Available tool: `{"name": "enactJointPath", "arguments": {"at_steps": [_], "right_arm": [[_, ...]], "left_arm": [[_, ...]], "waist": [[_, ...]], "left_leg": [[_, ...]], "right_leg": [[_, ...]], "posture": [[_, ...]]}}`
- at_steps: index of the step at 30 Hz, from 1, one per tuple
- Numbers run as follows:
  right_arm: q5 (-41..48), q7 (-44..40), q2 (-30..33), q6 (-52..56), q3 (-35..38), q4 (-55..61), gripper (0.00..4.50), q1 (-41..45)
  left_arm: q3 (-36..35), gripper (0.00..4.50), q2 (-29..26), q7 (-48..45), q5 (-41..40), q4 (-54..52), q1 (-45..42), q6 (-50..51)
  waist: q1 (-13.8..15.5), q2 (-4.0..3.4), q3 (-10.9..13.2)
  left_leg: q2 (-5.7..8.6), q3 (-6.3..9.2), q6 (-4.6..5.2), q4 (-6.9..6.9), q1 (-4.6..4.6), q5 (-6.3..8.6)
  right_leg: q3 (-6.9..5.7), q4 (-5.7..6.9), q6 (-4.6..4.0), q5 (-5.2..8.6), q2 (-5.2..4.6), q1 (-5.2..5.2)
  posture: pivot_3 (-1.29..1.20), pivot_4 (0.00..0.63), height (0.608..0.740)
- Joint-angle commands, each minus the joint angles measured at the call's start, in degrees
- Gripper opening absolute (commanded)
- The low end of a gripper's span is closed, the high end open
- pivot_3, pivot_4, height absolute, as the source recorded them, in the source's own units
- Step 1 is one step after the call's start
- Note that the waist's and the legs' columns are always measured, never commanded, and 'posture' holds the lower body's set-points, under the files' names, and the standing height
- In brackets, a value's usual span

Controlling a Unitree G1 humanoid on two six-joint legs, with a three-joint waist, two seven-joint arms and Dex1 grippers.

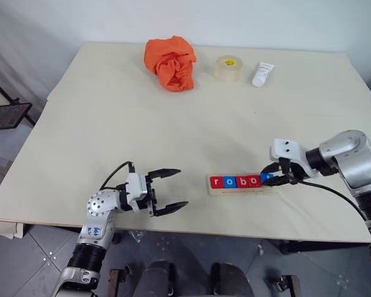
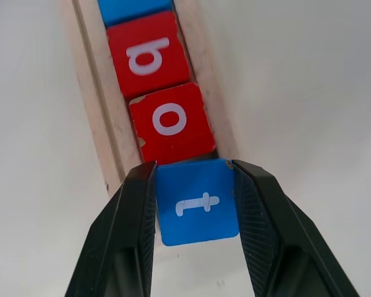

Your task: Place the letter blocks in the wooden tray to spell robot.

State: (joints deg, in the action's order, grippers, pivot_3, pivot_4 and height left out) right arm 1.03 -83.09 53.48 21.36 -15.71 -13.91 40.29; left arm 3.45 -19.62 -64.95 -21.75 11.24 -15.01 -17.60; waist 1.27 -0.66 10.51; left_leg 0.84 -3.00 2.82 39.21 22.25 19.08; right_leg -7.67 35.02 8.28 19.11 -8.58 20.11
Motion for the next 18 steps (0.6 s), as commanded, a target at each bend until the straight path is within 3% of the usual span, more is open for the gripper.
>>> {"name": "enactJointPath", "arguments": {"at_steps": [1,6,15,18], "right_arm": [[0.49,-0.95,-0.18,0.05,0.43,0.81,1.42,1.06],[0.65,-1.38,-0.15,-0.06,0.31,1.68,1.42,0.27],[3.35,-2.44,1.28,2.50,2.33,6.46,4.40,-0.16],[4.88,-2.84,2.13,3.61,3.40,8.06,4.48,-0.52]], "left_arm": [[0.40,4.50,0.35,0.58,0.30,-2.10,0.59,-0.99],[0.32,4.50,0.44,0.60,0.50,-1.59,0.33,-1.30],[0.34,4.50,0.75,0.36,0.78,-0.40,-0.69,-1.76],[0.36,4.50,0.86,0.25,0.78,-0.16,-0.88,-1.83]], "waist": [[-0.01,0.00,0.00],[-0.04,0.00,0.00],[0.00,0.00,0.00],[0.03,0.00,0.00]], "left_leg": [[0.00,0.00,0.00,0.00,0.00,0.00],[0.00,-0.01,0.00,0.00,0.00,0.00],[0.00,-0.01,0.00,0.00,0.01,0.00],[0.00,0.00,0.00,0.00,0.01,0.00]], "right_leg": [[0.00,0.00,0.00,0.00,0.00,0.00],[0.00,0.00,0.00,0.00,0.00,0.01],[0.01,0.00,0.00,0.00,0.00,0.02],[0.00,0.01,0.00,0.00,0.00,0.02]], "posture": [[0.00,0.150,0.740],[0.00,0.150,0.740],[0.00,0.150,0.740],[0.00,0.150,0.740]]}}
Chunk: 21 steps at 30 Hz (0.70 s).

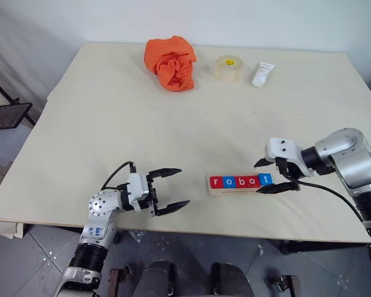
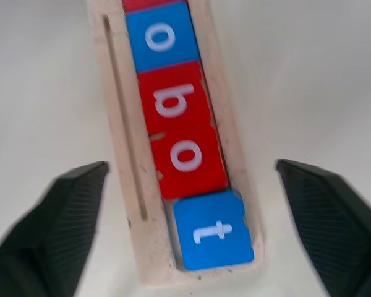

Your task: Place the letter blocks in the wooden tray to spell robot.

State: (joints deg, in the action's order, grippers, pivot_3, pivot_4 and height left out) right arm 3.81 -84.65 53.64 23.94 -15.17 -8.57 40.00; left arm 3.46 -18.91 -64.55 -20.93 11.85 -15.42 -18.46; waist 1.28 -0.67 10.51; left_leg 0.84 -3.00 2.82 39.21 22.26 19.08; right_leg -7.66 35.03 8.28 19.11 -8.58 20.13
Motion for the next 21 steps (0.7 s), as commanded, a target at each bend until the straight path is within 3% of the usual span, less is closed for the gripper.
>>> {"name": "enactJointPath", "arguments": {"at_steps": [1,4,7,18,21], "right_arm": [[2.38,-1.12,2.30,1.09,3.24,2.92,4.48,-0.46],[2.17,1.73,2.71,0.59,5.01,0.80,4.48,-1.05],[1.13,5.35,2.89,-1.65,7.07,-5.21,3.89,-0.83],[-0.69,8.55,1.48,-7.83,7.25,-15.31,0.03,0.49],[0.06,7.93,0.70,-7.13,7.29,-13.78,0.03,-0.41]], "left_arm": [[0.36,4.50,0.18,-0.20,-0.03,-0.73,-0.51,-0.99],[0.41,4.50,0.33,-0.25,-0.04,-0.57,-0.62,-1.03],[0.52,4.50,0.36,-0.48,-0.09,-0.58,-0.48,-0.99],[0.51,4.50,0.17,-0.71,-0.11,-1.04,-0.23,-0.81],[0.45,4.50,0.01,-0.70,-0.11,-1.19,-0.14,-0.72]], "waist": [[0.01,0.00,0.00],[0.05,0.00,0.00],[0.03,0.00,0.00],[-0.09,0.00,0.00],[-0.08,0.00,0.00]], "left_leg": [[0.00,0.00,0.00,0.00,0.00,0.00],[0.00,0.01,0.00,0.00,0.00,0.00],[0.00,-0.01,0.00,0.00,0.00,0.00],[-0.01,-0.06,0.00,-0.01,0.00,0.00],[-0.01,-0.06,0.00,-0.01,0.00,0.00]], "right_leg": [[0.00,-0.01,0.00,0.00,0.00,0.00],[0.00,0.00,0.00,0.00,0.00,0.00],[0.01,-0.01,0.00,0.00,0.00,0.00],[0.00,-0.01,0.00,0.00,0.00,0.01],[0.00,-0.01,0.00,0.00,0.00,0.01]], "posture": [[0.00,0.150,0.740],[0.00,0.150,0.740],[0.00,0.150,0.740],[0.00,0.150,0.740],[0.00,0.150,0.740]]}}
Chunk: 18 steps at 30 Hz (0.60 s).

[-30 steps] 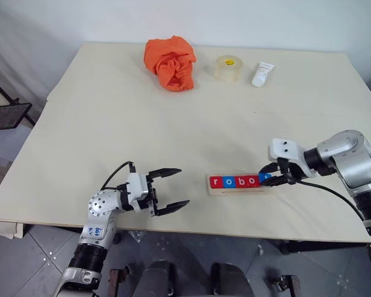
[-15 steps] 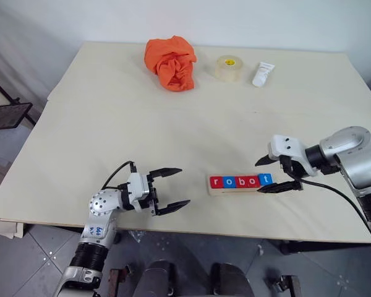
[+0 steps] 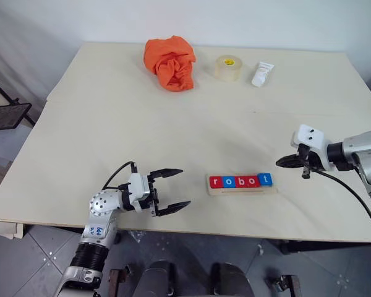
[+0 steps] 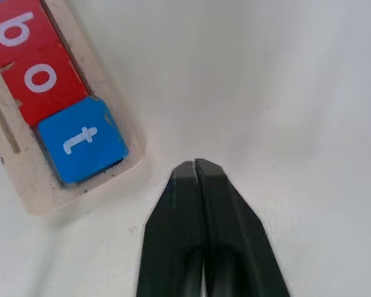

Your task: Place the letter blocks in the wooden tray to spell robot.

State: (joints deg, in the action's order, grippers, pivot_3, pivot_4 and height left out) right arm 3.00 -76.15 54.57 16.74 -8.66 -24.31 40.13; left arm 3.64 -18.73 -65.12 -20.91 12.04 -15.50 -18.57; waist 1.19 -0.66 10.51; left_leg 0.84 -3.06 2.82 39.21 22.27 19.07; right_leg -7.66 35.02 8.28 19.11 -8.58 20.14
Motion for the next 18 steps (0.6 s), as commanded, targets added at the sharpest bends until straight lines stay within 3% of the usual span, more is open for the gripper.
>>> {"name": "enactJointPath", "arguments": {"at_steps": [1,18], "right_arm": [[1.08,-0.87,-0.40,0.31,0.77,2.54,0.03,-0.81],[3.96,-4.14,0.22,4.44,1.45,9.31,0.03,-5.12]], "left_arm": [[0.24,4.50,-0.24,-0.16,-0.16,-1.46,0.00,-0.57],[0.00,4.50,-0.61,-0.33,-0.04,-0.25,-0.94,-0.82]], "waist": [[0.02,0.00,0.00],[0.08,0.00,0.00]], "left_leg": [[0.00,0.00,0.00,0.00,0.00,0.00],[0.00,0.01,0.00,0.00,0.01,0.00]], "right_leg": [[0.00,0.00,0.00,0.00,0.00,0.00],[0.01,0.00,0.00,0.00,0.00,0.00]], "posture": [[0.00,0.150,0.740],[0.00,0.150,0.740]]}}
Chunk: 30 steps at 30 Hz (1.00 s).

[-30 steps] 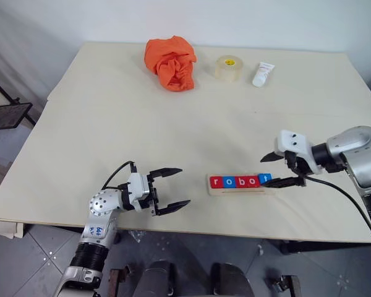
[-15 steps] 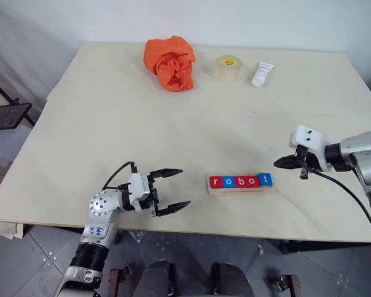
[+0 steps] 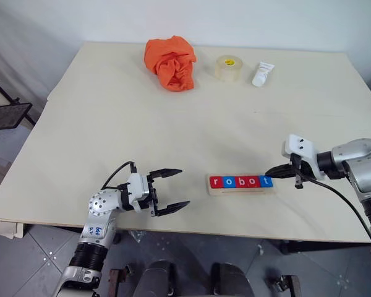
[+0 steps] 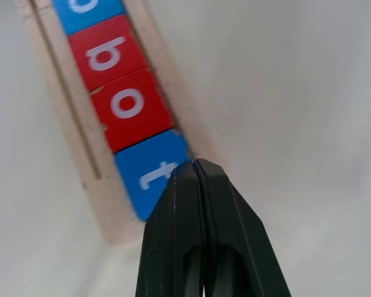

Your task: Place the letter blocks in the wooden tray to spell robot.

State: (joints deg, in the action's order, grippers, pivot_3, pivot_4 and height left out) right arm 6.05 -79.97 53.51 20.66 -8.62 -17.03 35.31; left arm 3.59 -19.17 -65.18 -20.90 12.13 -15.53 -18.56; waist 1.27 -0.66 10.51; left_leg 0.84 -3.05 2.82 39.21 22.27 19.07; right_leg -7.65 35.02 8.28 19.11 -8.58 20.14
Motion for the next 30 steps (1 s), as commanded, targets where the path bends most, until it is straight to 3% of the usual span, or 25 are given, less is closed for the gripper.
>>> {"name": "enactJointPath", "arguments": {"at_steps": [1,9,10,13,21,30], "right_arm": [[1.01,-0.08,1.18,0.70,1.62,2.22,0.03,-0.29],[5.70,2.68,1.66,-2.75,9.43,4.29,0.03,-2.28],[7.38,1.81,1.91,-2.00,10.91,4.91,0.19,-3.33],[10.41,0.24,2.67,-2.75,14.53,5.37,0.96,-6.90],[16.55,-6.80,3.23,-16.31,24.40,-0.44,3.73,-16.02],[23.15,-12.53,7.82,-28.67,28.22,-11.17,3.73,-24.49]], "left_arm": [[0.05,4.50,-0.11,-0.25,-0.03,-0.27,-1.01,-0.84],[-0.50,4.50,-0.50,-0.55,-0.54,-0.06,-0.99,-1.03],[-0.74,4.50,-0.72,-0.60,-0.87,-0.37,-0.74,-0.69],[-1.66,4.50,-1.41,-0.47,-1.80,-1.14,-0.26,0.80],[-5.35,4.50,-4.38,3.99,-1.55,-1.13,-1.56,4.77],[-9.95,4.50,-8.90,-4.89,-8.77,-0.82,0.34,6.30]], "waist": [[0.00,0.00,0.00],[0.12,0.00,0.00],[0.14,0.00,0.00],[0.16,0.01,0.00],[0.12,0.02,0.01],[0.02,0.02,0.01]], "left_leg": [[0.00,0.00,0.00,0.00,0.00,0.00],[0.00,0.01,0.00,0.00,0.01,0.00],[0.00,0.04,0.00,0.00,0.01,0.00],[0.01,0.05,0.00,-0.01,0.01,0.00],[0.00,0.03,0.01,-0.01,-0.01,0.00],[0.00,0.01,0.01,-0.07,-0.05,0.00]], "right_leg": [[-0.01,0.00,0.00,0.00,0.00,0.00],[-0.01,0.00,0.00,0.00,0.00,0.01],[-0.03,0.01,0.00,0.00,0.00,0.00],[-0.04,0.00,0.00,0.00,0.00,-0.01],[-0.04,-0.01,0.01,0.00,0.00,-0.05],[-0.05,-0.03,0.02,-0.01,0.00,-0.07]], "posture": [[0.00,0.150,0.740],[0.00,0.150,0.740],[0.00,0.150,0.740],[0.00,0.150,0.740],[0.00,0.150,0.740],[0.00,0.150,0.740]]}}
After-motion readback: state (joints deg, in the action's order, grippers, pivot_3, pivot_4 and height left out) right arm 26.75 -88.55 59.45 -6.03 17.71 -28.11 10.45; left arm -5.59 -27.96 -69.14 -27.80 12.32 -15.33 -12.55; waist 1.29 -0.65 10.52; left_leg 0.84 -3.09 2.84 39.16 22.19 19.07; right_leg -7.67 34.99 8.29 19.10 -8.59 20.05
